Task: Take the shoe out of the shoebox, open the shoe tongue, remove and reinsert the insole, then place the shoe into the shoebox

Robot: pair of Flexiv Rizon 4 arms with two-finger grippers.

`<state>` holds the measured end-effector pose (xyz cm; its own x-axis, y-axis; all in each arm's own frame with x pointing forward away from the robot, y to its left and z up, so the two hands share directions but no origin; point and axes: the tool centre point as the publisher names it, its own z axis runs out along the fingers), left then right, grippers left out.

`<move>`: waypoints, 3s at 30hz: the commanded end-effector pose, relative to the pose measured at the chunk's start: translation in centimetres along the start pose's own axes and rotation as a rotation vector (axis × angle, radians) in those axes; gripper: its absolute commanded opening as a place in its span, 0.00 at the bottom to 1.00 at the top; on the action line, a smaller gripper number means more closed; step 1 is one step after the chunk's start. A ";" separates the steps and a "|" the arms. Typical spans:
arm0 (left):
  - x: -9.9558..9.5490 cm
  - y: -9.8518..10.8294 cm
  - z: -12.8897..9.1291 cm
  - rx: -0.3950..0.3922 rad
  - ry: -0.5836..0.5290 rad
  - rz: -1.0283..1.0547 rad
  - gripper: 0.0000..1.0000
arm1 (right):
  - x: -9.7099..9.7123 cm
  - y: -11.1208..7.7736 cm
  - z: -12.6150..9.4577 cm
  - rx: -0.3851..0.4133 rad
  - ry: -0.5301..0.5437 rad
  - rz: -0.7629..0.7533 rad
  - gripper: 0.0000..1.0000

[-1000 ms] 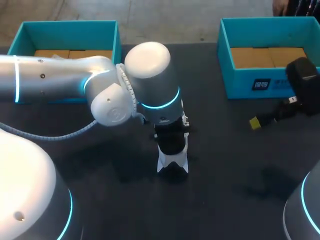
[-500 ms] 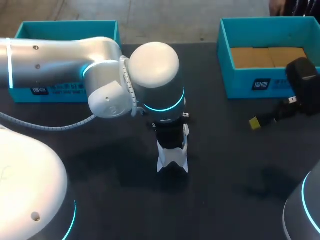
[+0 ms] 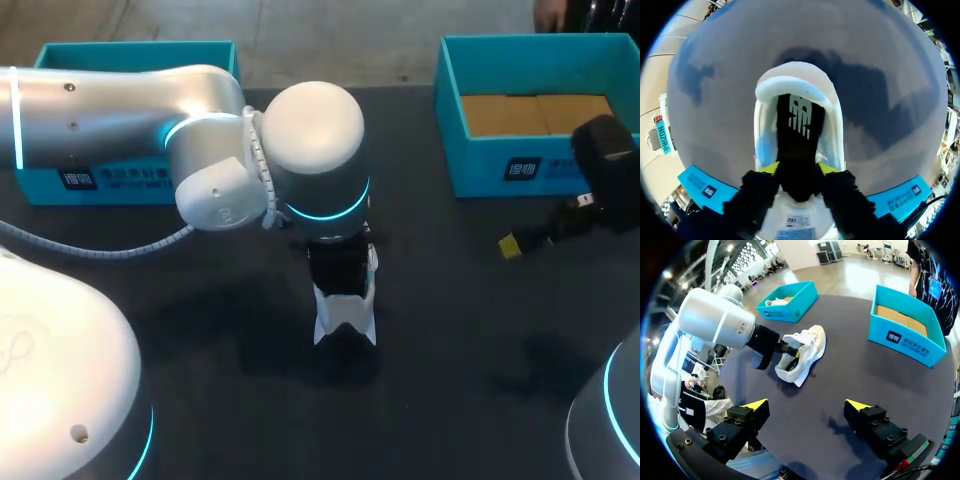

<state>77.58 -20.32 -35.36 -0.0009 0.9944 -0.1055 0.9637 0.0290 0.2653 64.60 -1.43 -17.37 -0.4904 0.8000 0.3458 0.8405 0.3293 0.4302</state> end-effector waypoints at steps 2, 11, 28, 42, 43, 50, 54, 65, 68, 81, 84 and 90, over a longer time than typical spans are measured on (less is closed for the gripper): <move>-0.1 0.3 0.1 0.004 0.013 0.016 1.00 | 0.0 -0.2 0.0 -0.004 -0.001 0.000 1.00; 0.2 0.5 -1.3 -0.011 -0.005 0.021 1.00 | 0.0 -0.2 0.0 -0.004 -0.001 0.000 1.00; 0.4 2.2 -3.2 -0.014 0.006 0.035 1.00 | 0.0 -0.2 0.0 -0.004 -0.001 0.000 1.00; -0.1 4.0 -6.0 -0.006 0.001 0.068 1.00 | 0.0 -0.2 0.0 -0.004 -0.001 0.000 1.00; -0.2 4.1 -6.3 -0.007 0.003 0.072 1.00 | 0.0 -0.2 0.0 -0.004 -0.001 0.000 1.00; -0.1 4.7 -7.4 0.000 0.012 0.091 0.79 | 0.0 -0.2 0.0 -0.004 -0.001 0.000 1.00; 0.0 4.7 -7.5 0.007 0.015 0.099 0.56 | 0.0 -0.2 0.0 -0.004 -0.001 0.000 1.00; 0.3 2.1 -5.8 0.066 0.023 0.124 0.42 | 0.0 -0.2 0.0 -0.004 -0.001 0.000 1.00; 0.2 1.8 -5.1 0.078 0.019 0.115 0.43 | 0.0 -0.2 0.0 -0.004 -0.001 0.000 1.00; -0.3 1.3 -1.7 0.127 0.040 0.081 0.44 | 0.0 -0.2 0.0 -0.004 -0.001 0.000 1.00; -0.2 1.3 -1.4 0.136 0.045 0.073 0.45 | 0.0 -0.2 0.0 -0.004 -0.001 0.000 1.00; -0.4 1.8 -2.5 0.135 0.033 0.035 0.45 | 0.0 -0.2 0.0 -0.004 -0.001 0.000 1.00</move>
<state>78.57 -20.58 -33.20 0.0304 0.9973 -0.0662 0.9907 -0.0213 0.1341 64.60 -1.43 -17.40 -0.4905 0.7998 0.3459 0.8404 0.3292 0.4306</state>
